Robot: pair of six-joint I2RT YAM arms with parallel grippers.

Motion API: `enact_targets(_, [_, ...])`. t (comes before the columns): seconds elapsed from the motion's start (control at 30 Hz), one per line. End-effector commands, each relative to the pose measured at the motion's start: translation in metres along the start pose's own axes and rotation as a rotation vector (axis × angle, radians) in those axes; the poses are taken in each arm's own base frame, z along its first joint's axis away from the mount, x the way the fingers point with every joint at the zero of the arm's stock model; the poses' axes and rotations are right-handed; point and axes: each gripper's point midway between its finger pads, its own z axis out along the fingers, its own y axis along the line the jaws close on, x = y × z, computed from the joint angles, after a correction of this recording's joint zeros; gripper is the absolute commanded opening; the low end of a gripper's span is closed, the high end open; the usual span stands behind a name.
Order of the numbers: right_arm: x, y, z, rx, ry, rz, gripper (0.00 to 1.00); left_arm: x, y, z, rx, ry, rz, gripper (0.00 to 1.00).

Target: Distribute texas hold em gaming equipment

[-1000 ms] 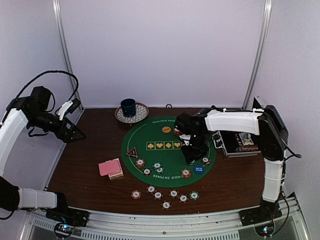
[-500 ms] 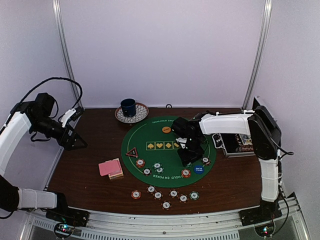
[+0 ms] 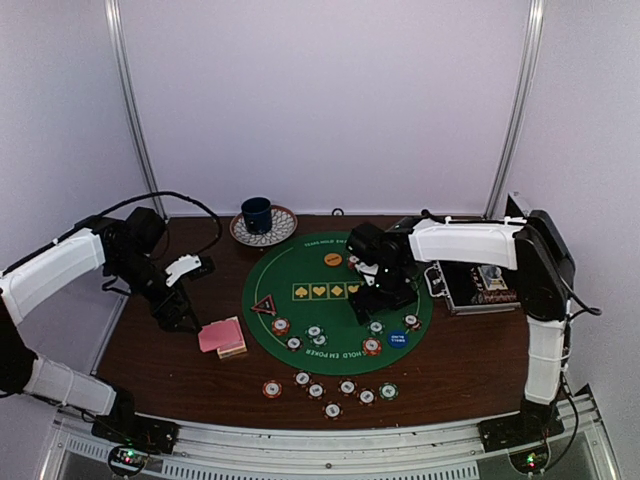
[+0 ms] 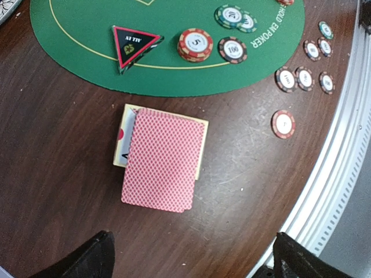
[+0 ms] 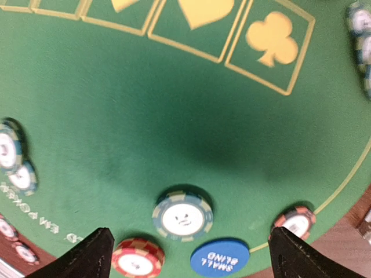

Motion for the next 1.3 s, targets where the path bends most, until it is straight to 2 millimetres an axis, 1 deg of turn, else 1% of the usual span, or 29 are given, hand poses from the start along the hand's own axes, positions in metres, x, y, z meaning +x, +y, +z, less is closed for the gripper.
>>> enact_targets(0.0, [-0.027,-0.009,-0.057,0.014,-0.162,0.026,0.99,-0.003,0.022,0.018,-0.072,0.046,0.078,0.98])
enact_targets(0.13, [-0.034,-0.011,-0.082,0.006,-0.218,0.046,0.99,-0.002,0.029,0.036,-0.075,0.087,0.109,0.98])
enact_targets(0.23, [-0.036,-0.011,-0.099,-0.013,-0.260,0.067,1.00,0.001,0.027,0.048,-0.076,0.114,0.156,0.98])
enact_targets(0.4, [-0.036,-0.012,-0.114,-0.032,-0.301,0.093,1.00,0.010,0.025,0.067,-0.089,0.178,0.244,0.98])
enact_targets(0.6, [-0.034,-0.011,-0.120,-0.055,-0.314,0.109,1.00,0.015,0.033,0.081,-0.109,0.221,0.285,0.98])
enact_targets(0.83, [-0.029,-0.012,-0.121,-0.064,-0.312,0.118,1.00,0.022,0.032,0.097,-0.116,0.258,0.334,0.98])
enact_targets(1.03, [-0.028,-0.011,-0.122,-0.072,-0.312,0.120,1.00,0.023,0.037,0.105,-0.128,0.279,0.331,0.98])
enact_targets(1.27, [-0.027,-0.010,-0.124,-0.081,-0.314,0.123,1.00,0.029,0.037,0.116,-0.115,0.298,0.338,0.98])
